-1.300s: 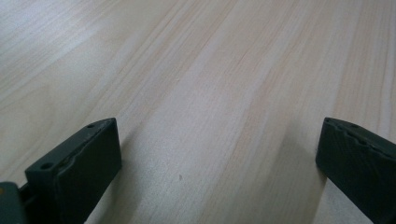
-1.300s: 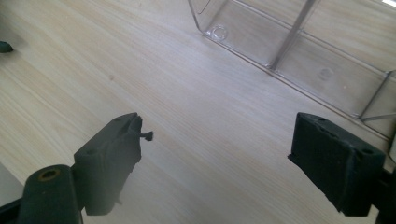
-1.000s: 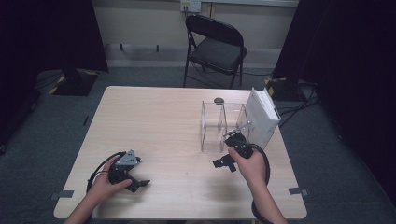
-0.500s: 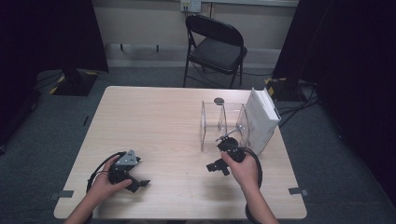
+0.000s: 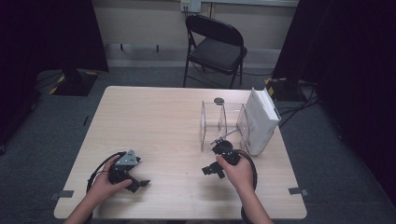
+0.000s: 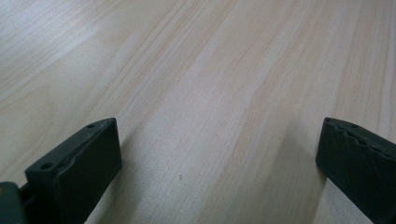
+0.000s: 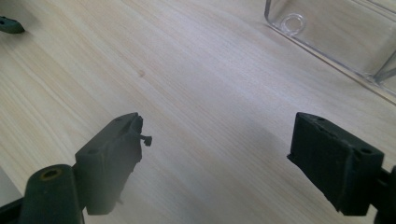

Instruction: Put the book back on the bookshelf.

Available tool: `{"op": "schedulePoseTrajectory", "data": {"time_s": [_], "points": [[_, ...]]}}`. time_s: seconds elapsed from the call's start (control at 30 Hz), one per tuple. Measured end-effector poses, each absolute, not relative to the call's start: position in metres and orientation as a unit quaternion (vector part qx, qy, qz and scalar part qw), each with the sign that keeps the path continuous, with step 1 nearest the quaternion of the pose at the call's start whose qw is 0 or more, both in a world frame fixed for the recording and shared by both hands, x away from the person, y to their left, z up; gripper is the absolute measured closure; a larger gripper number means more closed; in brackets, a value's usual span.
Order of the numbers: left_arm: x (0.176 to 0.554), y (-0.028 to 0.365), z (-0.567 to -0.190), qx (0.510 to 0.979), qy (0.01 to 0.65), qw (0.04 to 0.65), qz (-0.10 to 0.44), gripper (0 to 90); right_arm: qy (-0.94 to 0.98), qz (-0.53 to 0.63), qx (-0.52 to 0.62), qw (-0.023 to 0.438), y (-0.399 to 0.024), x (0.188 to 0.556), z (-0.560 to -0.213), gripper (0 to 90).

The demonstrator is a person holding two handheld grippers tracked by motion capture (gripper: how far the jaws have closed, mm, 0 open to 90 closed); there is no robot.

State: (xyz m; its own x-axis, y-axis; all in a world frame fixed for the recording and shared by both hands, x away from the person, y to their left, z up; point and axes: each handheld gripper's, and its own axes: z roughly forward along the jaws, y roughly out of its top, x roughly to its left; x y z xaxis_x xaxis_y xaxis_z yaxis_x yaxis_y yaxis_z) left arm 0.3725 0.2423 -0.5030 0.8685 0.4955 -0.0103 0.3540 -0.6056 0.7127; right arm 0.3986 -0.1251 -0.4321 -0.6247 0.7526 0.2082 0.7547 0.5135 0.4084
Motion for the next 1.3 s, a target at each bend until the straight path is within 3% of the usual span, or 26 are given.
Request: {"op": "schedulePoseTrajectory", "data": {"time_s": [1.3], "points": [[0.373, 0.242, -0.503, 0.891, 0.238, 0.374, 0.095, 0.0, -0.889, -0.255, -0.381, -0.001, -0.079, 0.392, -0.471, 15.1]]}}
